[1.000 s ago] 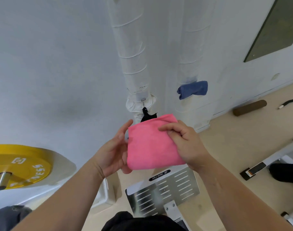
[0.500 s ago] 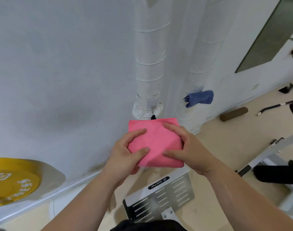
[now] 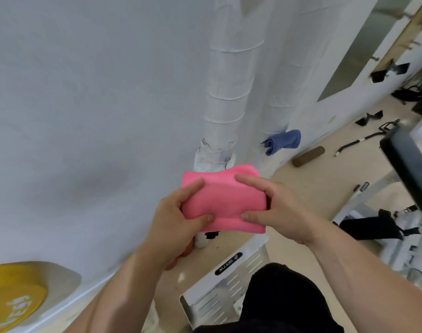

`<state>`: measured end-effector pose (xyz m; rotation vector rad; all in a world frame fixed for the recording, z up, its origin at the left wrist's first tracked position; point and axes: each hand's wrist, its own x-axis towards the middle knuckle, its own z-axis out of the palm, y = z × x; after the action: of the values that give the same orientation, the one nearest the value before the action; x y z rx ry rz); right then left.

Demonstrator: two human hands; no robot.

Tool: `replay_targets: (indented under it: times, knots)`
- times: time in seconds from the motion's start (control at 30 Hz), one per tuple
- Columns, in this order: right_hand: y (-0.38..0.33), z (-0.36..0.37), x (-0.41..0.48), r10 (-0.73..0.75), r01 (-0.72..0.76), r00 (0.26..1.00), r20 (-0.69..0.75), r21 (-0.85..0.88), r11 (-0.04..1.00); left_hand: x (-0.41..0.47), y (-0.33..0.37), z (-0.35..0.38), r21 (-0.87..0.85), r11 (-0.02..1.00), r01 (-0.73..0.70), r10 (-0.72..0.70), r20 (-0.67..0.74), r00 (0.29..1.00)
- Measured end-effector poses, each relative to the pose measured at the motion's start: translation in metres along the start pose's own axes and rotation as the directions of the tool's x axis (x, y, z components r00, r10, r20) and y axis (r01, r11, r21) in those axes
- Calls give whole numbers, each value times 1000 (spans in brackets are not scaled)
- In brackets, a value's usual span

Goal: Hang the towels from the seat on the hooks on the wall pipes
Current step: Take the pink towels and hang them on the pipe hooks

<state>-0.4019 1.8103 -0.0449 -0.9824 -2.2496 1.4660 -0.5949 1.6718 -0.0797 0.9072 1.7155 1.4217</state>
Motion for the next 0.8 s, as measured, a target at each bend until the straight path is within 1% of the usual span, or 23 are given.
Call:
replay_targets:
  times: [0.1, 0.2, 0.27, 0.33, 0.4, 0.47, 0.57, 0.63, 0.7, 0.8]
  knots:
    - [-4, -7, 1, 2, -10, 998, -56, -153, 988, 7, 0, 5, 214, 962, -168, 172, -1, 985]
    - [-7, -15, 4, -39, 13, 995, -89, -273, 962, 18, -1, 14, 348, 900, -264, 295, -39, 955]
    - [-6, -20, 6, -75, 40, 994, -85, -358, 933, 26, -1, 18, 378, 874, -305, 349, -52, 936]
    - [-2, -27, 10, -121, 92, 992, -41, -431, 898, 35, -1, 22, 398, 853, -337, 385, -44, 922]
    - [3, -34, 15, -154, 127, 988, -22, -461, 878, 45, -3, 25, 417, 837, -355, 399, -22, 917]
    - [8, -44, 20, -163, 138, 987, -14, -467, 874, 54, -4, 28, 397, 830, -392, 420, 17, 907]
    - [14, -68, 29, -147, 165, 986, 77, -405, 899, 63, 8, 34, 324, 853, -408, 395, 111, 912]
    - [17, -86, 37, -160, 183, 982, 100, -293, 938, 70, 21, 46, 222, 907, -357, 334, 137, 933]
    - [25, -109, 47, -203, 209, 978, 58, -127, 970, 82, 34, 69, 161, 942, -294, 281, 99, 955]
    - [52, -152, 66, -250, 254, 966, -57, 57, 966, 108, 48, 118, 122, 950, -289, 288, 28, 957]
